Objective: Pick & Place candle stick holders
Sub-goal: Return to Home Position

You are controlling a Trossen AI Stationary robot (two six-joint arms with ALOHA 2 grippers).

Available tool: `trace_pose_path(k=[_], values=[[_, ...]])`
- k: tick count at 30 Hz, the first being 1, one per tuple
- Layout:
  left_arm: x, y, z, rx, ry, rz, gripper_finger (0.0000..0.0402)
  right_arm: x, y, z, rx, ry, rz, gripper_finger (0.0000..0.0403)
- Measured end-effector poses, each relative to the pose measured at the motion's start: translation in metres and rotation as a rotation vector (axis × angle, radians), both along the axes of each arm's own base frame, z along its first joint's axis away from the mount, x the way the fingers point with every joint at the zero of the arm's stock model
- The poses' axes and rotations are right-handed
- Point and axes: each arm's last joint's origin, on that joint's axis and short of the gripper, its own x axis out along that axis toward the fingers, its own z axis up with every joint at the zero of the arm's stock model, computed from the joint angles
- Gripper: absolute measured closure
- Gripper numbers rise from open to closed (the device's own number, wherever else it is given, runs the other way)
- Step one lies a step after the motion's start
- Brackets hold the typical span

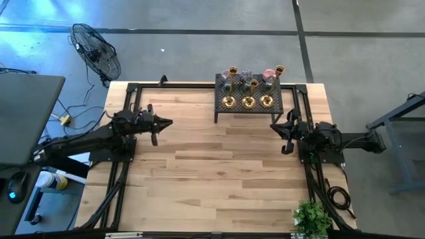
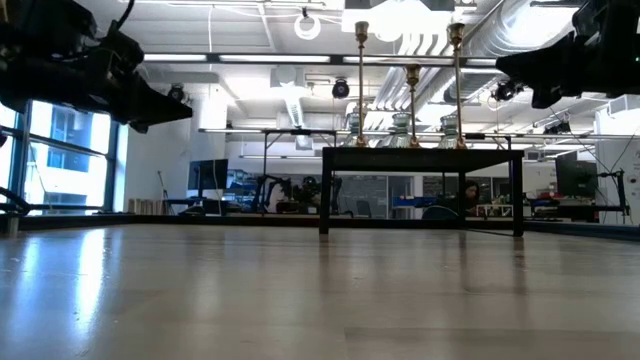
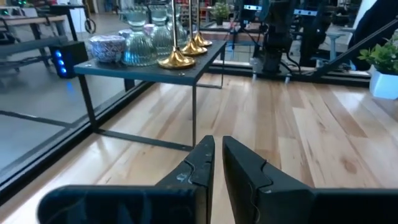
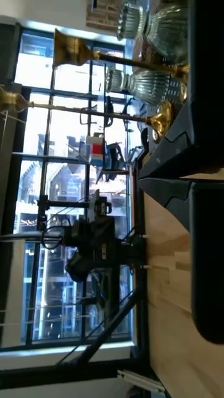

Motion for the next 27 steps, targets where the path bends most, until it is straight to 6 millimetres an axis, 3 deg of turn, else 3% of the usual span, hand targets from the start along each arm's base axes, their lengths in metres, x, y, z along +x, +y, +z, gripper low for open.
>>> trace_pose_path(k=[3, 7, 12, 19, 27], values=[[-0.008, -0.003, -0.002, 0.003, -0.001, 0.014, 0.0373, 0.000, 0.000, -0.002, 0.006, 0.017, -0.013, 0.0403], [-0.017, -0.006, -0.018, -0.012, -0.036, 0.031, 0.0373, 0.000, -0.001, -0.001, 0.014, 0.012, -0.038, 0.0403], [-0.024, -0.009, -0.012, -0.007, -0.100, 0.068, 0.0373, 0.000, -0.005, -0.005, 0.041, 0.047, -0.135, 0.0403], [-0.022, -0.008, -0.016, -0.063, -0.078, 0.064, 0.0373, -0.001, -0.010, -0.008, 0.093, 0.059, -0.257, 0.0403], [-0.018, -0.006, -0.023, -0.100, -0.003, 0.080, 0.0373, -0.006, -0.017, -0.013, 0.232, 0.039, -0.551, 0.0403]])
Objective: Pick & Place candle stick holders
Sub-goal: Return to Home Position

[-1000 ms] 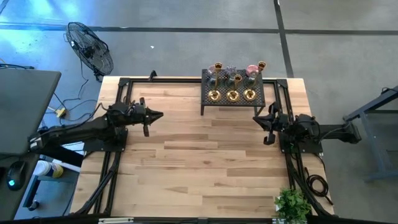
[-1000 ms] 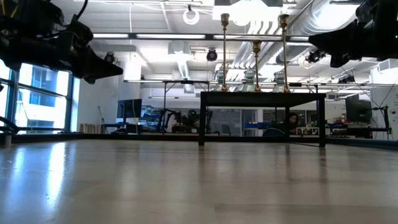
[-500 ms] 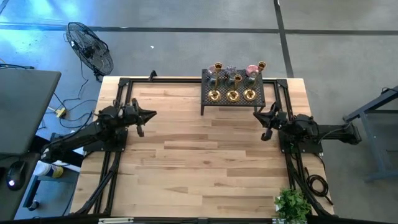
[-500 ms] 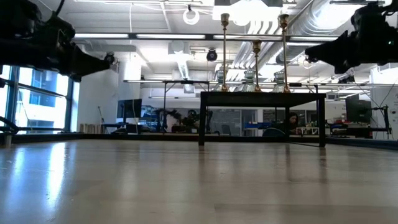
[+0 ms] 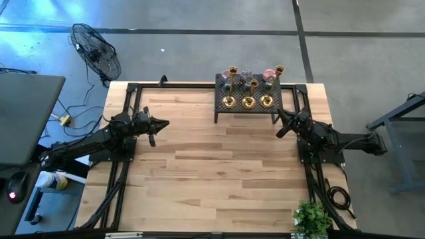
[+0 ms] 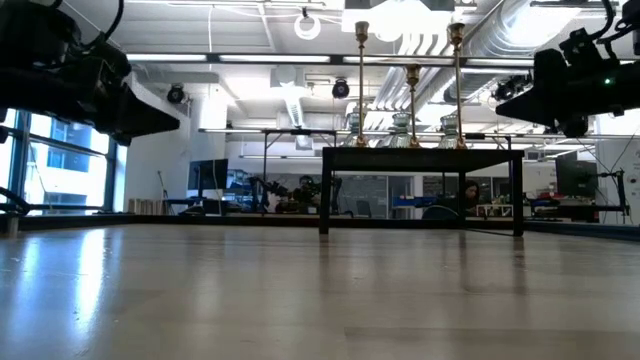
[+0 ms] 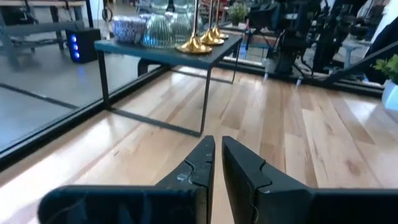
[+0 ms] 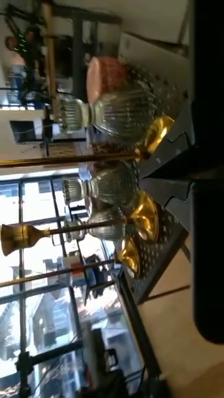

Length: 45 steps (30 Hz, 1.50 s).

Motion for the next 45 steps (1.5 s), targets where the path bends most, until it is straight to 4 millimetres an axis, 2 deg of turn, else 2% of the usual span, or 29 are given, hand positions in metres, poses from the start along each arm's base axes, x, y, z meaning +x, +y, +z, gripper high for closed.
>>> trace_pose_path(k=[4, 11, 45], values=[[0.0023, 0.0010, -0.0040, -0.020, 0.041, 0.001, 0.0373, 0.0007, 0.0005, -0.0005, 0.035, -0.032, 0.028, 0.0403], [0.0045, 0.0020, -0.0081, -0.037, 0.085, 0.001, 0.0373, 0.0011, 0.0010, -0.0005, -0.001, 0.004, 0.049, 0.0403], [0.0044, 0.0020, -0.0082, -0.037, 0.084, 0.002, 0.0373, 0.0012, 0.0010, -0.0008, -0.002, 0.008, 0.050, 0.0402]])
